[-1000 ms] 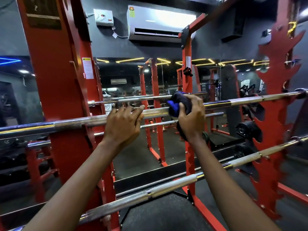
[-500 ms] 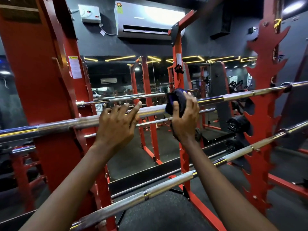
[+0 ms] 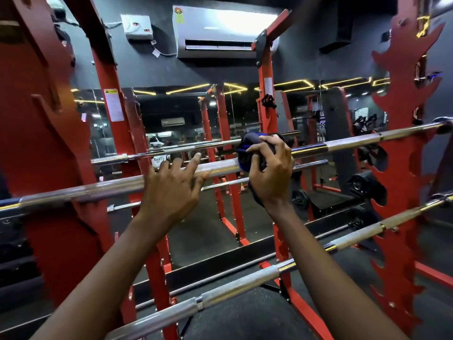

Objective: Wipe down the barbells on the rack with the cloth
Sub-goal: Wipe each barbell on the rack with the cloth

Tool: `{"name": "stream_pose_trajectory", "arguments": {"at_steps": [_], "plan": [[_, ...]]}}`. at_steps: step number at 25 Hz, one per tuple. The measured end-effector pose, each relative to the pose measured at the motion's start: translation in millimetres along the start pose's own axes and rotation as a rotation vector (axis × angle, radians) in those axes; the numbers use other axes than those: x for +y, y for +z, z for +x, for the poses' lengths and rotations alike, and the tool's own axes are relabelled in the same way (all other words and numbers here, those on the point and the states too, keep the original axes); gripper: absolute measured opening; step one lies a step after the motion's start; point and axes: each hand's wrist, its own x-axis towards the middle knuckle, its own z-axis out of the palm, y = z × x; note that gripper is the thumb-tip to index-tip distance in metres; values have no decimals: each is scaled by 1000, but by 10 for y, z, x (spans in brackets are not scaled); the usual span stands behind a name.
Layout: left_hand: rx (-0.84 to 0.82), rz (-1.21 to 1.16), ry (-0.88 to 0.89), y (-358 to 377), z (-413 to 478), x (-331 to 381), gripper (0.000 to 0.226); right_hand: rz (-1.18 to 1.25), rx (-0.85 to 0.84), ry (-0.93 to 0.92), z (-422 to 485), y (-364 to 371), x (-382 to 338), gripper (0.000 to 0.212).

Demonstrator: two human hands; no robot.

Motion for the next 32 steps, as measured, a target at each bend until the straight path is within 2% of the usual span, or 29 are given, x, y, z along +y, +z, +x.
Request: {"name": "stream_pose_trajectory", "arguments": {"at_steps": [2,5,8,11,13,16,18,21,25,28,32], "plan": [[-3,-9,-14,4,23,34,60,62,-31,3,39,-85,120,20],[-19,-48,-54,-8,50,75,63,-97,-150,-92,8,-85,-19,37],[-51,-27,-82,-29,97,110,66,-38,-150,-166,71,-78,78,22],[-70,-12,-83,-42,138,192,68,5,-51,-12,211,-172,405,21],[-67,-3,-65,-33,200,327,68,-34,-67,48,159,-182,386,31],[-43,-8,-52,5,288,523,69,-49,-172,-129,-67,-147,276,38],[-33,-11,-50,28,293,563,66,5,-122,-170,-66,-164,456,34],[17,-36,-17,43,252,569,57,61,31,13,-37,-166,730,32],[8,-89,31,54,320,765,54,73,1,84,-124,-109,701,45],[14,-84,-25,124,362,924,50,129,17,107,-222,-109,763,47],[65,-74,-71,190,349,989,47,372,255,408,-259,-45,577,44]]}}
